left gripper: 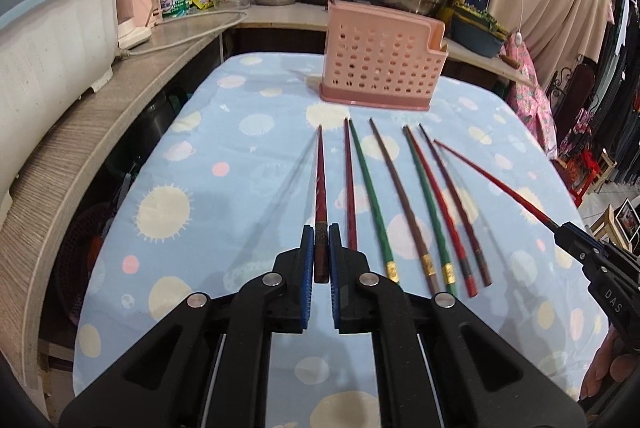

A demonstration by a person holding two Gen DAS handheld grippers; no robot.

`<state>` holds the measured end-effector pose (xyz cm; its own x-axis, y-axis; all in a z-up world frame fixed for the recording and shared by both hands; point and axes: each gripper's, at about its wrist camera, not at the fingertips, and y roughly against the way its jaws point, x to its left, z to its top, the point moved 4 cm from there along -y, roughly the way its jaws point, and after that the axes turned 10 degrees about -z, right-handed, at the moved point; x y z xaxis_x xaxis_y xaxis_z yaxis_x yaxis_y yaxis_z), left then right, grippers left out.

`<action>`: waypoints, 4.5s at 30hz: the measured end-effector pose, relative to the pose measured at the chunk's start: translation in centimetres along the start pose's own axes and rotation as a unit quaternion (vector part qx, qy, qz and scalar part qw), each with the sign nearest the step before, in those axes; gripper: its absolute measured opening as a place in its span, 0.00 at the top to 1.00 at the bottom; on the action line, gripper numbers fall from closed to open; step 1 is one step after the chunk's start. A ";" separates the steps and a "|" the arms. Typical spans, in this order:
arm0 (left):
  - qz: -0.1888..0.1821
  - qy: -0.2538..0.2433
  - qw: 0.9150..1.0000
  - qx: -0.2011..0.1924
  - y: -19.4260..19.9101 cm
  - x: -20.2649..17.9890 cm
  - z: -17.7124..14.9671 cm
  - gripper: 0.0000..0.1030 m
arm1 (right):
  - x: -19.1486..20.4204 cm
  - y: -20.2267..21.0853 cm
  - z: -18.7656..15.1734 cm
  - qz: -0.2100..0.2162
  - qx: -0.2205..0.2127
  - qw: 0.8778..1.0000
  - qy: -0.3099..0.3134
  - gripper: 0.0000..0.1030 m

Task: Organize utensils
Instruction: 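Lift both chopsticks and lower them into the pink basket, then open both tools to release the chopsticks and pull back, then close the right tool on a maroon chopstick while the left tool grasps a dark red one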

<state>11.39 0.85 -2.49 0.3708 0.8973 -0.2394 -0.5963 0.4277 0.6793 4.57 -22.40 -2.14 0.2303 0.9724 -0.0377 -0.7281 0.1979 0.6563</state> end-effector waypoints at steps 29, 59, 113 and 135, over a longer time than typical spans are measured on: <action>0.008 -0.027 0.989 -0.144 7.3 -2.2 12.6 0.93 | -1.1 5.6 11.7 0.004 -0.144 0.989 -0.016 0.93; -0.014 -0.062 0.951 -0.303 4.5 -5.0 33.4 0.93 | 3.8 -0.2 33.2 0.054 -0.280 0.957 -0.051 0.93; 0.030 -0.057 0.997 -0.031 -1.5 -2.0 1.2 0.37 | 0.7 -2.2 0.4 0.032 0.013 0.999 0.025 0.72; 0.039 -0.030 0.999 0.005 -4.0 -0.6 -2.9 0.37 | 3.5 -5.0 -3.4 0.012 0.050 0.998 0.048 0.72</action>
<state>11.48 -1.12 -7.04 0.3648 0.9200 -0.1435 -0.6183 0.3545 0.7014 6.81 -19.53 -8.11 0.1472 0.9850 -0.0901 -0.6639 0.1659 0.7292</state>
